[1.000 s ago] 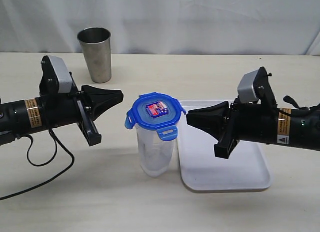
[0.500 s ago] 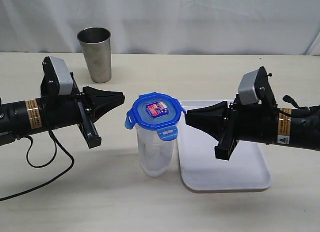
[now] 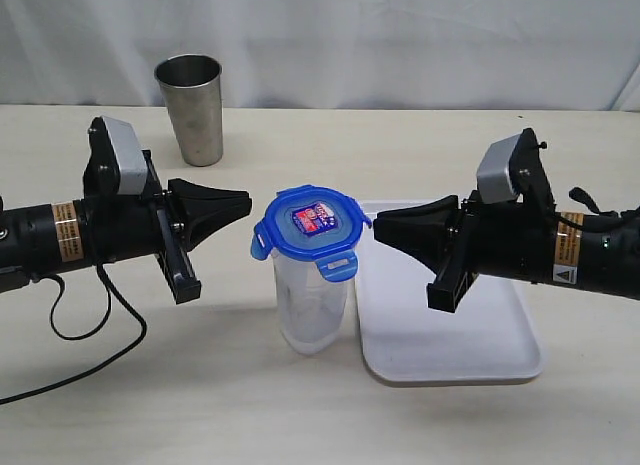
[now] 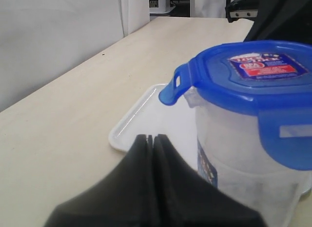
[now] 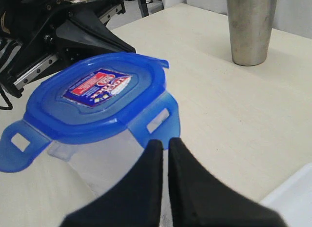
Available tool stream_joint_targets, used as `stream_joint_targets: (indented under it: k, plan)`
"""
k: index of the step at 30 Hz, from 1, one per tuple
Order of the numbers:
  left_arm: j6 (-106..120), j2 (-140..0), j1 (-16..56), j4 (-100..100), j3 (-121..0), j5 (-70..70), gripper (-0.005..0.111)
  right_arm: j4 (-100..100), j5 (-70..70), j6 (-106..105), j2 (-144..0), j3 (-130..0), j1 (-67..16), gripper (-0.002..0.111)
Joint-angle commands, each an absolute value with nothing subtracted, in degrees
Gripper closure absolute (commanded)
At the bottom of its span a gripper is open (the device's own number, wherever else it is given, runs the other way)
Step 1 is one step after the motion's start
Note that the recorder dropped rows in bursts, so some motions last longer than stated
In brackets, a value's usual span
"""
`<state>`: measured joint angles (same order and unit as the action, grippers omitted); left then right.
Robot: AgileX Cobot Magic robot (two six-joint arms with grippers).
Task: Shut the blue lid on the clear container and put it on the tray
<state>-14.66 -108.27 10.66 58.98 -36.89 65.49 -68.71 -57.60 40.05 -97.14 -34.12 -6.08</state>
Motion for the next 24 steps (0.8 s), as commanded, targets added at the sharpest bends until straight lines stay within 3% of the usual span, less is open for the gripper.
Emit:
stream_joint_targets:
  k: [1,24]
  plan:
    - [-15.05,-107.82,11.06,59.45,-36.73,67.18,0.107,-68.12,-57.16,39.62,-97.26,-34.64,-6.19,0.104]
    - [-18.04,-103.65,11.06,64.44,-36.73,62.27,0.107,-71.83,-51.95,40.89,-97.12,-35.27,-6.19,0.104]
